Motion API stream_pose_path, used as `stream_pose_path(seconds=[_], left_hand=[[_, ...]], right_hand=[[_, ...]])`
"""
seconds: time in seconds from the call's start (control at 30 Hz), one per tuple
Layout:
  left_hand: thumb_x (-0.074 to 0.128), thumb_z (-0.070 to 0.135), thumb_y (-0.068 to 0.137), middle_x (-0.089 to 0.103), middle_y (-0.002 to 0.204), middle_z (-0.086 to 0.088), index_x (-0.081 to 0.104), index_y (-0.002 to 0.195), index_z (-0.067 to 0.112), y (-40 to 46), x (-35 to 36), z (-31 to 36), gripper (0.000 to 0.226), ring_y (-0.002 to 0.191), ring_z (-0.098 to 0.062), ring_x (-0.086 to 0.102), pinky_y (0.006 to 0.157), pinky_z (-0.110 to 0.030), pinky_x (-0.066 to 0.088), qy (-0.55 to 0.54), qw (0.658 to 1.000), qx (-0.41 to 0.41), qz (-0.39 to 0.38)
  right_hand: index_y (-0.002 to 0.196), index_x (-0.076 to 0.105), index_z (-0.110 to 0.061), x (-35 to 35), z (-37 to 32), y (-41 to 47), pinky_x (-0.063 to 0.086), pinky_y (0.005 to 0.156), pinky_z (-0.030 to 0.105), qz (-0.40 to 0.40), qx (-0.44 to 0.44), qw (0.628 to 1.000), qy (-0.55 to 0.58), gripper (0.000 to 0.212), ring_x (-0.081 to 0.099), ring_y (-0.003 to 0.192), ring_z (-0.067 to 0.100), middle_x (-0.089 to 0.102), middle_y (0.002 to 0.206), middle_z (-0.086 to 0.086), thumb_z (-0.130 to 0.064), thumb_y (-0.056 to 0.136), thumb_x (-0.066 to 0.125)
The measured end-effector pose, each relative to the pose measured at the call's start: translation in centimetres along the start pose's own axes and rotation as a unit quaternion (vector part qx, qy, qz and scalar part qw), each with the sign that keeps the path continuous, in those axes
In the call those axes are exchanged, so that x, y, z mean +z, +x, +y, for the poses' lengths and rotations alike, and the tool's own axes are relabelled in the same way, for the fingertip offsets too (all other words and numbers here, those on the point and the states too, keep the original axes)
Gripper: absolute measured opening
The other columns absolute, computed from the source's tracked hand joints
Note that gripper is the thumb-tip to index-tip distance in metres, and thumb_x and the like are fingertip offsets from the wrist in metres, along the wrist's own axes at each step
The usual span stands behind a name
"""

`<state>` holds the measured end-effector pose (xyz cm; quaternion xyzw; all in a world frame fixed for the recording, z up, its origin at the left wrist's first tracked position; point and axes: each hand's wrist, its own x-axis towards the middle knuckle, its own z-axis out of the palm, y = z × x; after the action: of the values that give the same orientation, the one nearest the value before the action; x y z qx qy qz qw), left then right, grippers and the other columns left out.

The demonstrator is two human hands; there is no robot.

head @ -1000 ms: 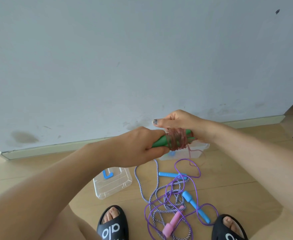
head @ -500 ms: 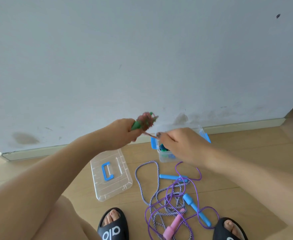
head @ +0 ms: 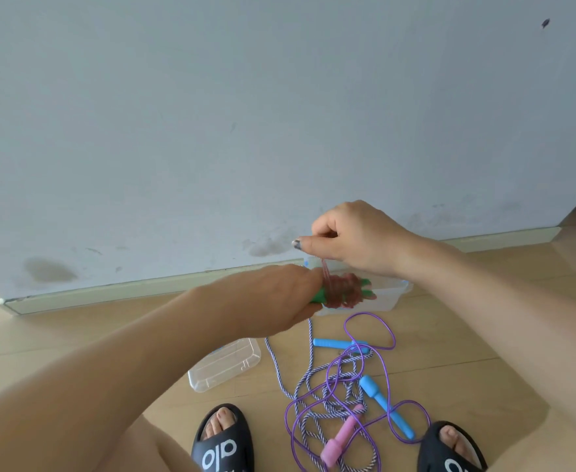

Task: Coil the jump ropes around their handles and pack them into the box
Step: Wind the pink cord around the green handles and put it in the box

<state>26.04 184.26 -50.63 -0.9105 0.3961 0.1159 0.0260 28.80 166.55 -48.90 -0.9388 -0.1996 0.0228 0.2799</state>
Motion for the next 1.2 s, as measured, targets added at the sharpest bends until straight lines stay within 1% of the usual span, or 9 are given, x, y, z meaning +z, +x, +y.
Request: stream_pose_path(seconds=[0.13, 0.23, 0.3, 0.37, 0.57, 0.73, 0.87, 1.07, 1.2], left_hand=[[0.049, 0.037, 0.102, 0.06, 0.09, -0.005, 0.049, 0.107, 0.009, -0.5, -0.6, 0.6, 0.029, 0.073, -0.024, 0.05, 0.068, -0.035, 0.041, -0.133, 0.987, 0.047, 0.076], [0.055, 0.034, 0.099, 0.063, 0.084, -0.006, 0.052, 0.103, 0.007, -0.8, -1.2, 0.0, 0.028, 0.073, -0.025, 0.054, 0.069, -0.04, 0.044, -0.23, 0.963, 0.041, 0.133], [0.056, 0.034, 0.098, 0.066, 0.084, -0.005, 0.053, 0.1, 0.007, -0.8, -1.5, -0.4, 0.027, 0.074, -0.025, 0.056, 0.07, -0.039, 0.045, -0.264, 0.951, 0.007, 0.158], [0.056, 0.034, 0.098, 0.067, 0.085, -0.004, 0.053, 0.099, 0.007, -0.7, -1.8, -0.9, 0.027, 0.077, -0.025, 0.058, 0.072, -0.038, 0.046, -0.296, 0.94, -0.045, 0.165], [0.055, 0.038, 0.097, 0.068, 0.08, 0.002, 0.053, 0.096, 0.012, 0.5, -1.3, -2.6, 0.026, 0.068, -0.017, 0.061, 0.069, -0.037, 0.055, -0.35, 0.914, -0.158, 0.129], [0.053, 0.037, 0.099, 0.067, 0.081, 0.004, 0.051, 0.098, 0.011, 0.8, -0.7, -2.6, 0.025, 0.069, -0.013, 0.058, 0.07, -0.032, 0.052, -0.326, 0.928, -0.163, 0.08], [0.051, 0.035, 0.1, 0.066, 0.086, 0.004, 0.051, 0.101, 0.011, 0.7, -0.6, -2.5, 0.023, 0.083, -0.02, 0.062, 0.076, -0.034, 0.051, -0.285, 0.943, -0.162, 0.048], [0.05, 0.032, 0.101, 0.054, 0.08, 0.0, 0.039, 0.101, 0.012, 0.5, -0.3, -1.1, 0.023, 0.066, -0.016, 0.05, 0.058, -0.025, 0.038, -0.196, 0.977, -0.086, 0.012], [0.051, 0.032, 0.101, 0.051, 0.072, -0.006, 0.039, 0.102, 0.01, 0.3, -0.1, 0.3, 0.026, 0.06, -0.022, 0.044, 0.058, -0.034, 0.034, -0.167, 0.985, -0.015, 0.047]], right_hand=[[0.058, 0.037, -0.015, -0.4, 1.8, 0.3, 0.022, 0.052, 0.029, -0.111, 0.085, 0.98, 0.143, 0.056, 0.025, 0.051, 0.016, 0.028, 0.056, 0.002, -0.052, 0.089, 0.065], [0.06, 0.05, -0.009, 0.1, 3.4, 0.0, 0.031, 0.054, 0.028, -0.143, 0.125, 0.949, 0.253, 0.043, 0.036, 0.05, 0.017, 0.042, 0.054, 0.006, -0.034, 0.092, 0.062], [0.047, 0.041, -0.021, 0.6, 3.5, -0.3, 0.023, 0.048, 0.025, -0.127, 0.13, 0.957, 0.225, 0.036, 0.025, 0.043, 0.014, 0.034, 0.045, -0.004, -0.028, 0.081, 0.047], [0.049, 0.035, -0.023, 1.0, 3.2, -0.6, 0.018, 0.043, 0.021, -0.117, 0.176, 0.958, 0.195, 0.036, 0.02, 0.041, 0.013, 0.027, 0.044, -0.007, -0.045, 0.076, 0.043], [0.059, 0.044, -0.014, 1.4, 2.8, -2.0, 0.029, 0.048, 0.022, -0.021, 0.146, 0.98, 0.13, 0.054, 0.031, 0.043, 0.012, 0.037, 0.046, -0.008, -0.047, 0.102, 0.04], [0.061, 0.05, -0.008, 0.7, 0.8, -3.6, 0.028, 0.046, 0.023, 0.005, 0.056, 0.998, -0.01, 0.054, 0.037, 0.044, 0.012, 0.049, 0.045, -0.007, -0.044, 0.101, 0.044], [0.056, 0.034, -0.014, -0.6, 0.1, -3.7, 0.025, 0.051, 0.034, 0.033, -0.007, 0.994, -0.1, 0.055, 0.029, 0.051, 0.016, 0.034, 0.049, 0.0, -0.048, 0.096, 0.05], [0.056, 0.038, -0.01, -1.2, -0.4, -2.5, 0.028, 0.052, 0.033, 0.079, -0.042, 0.99, -0.11, 0.057, 0.03, 0.052, 0.019, 0.034, 0.047, 0.003, -0.051, 0.091, 0.057], [0.053, 0.036, -0.012, -1.6, 0.7, -1.2, 0.027, 0.052, 0.031, 0.094, -0.015, 0.994, -0.051, 0.057, 0.028, 0.048, 0.015, 0.036, 0.045, 0.001, -0.046, 0.089, 0.065]])
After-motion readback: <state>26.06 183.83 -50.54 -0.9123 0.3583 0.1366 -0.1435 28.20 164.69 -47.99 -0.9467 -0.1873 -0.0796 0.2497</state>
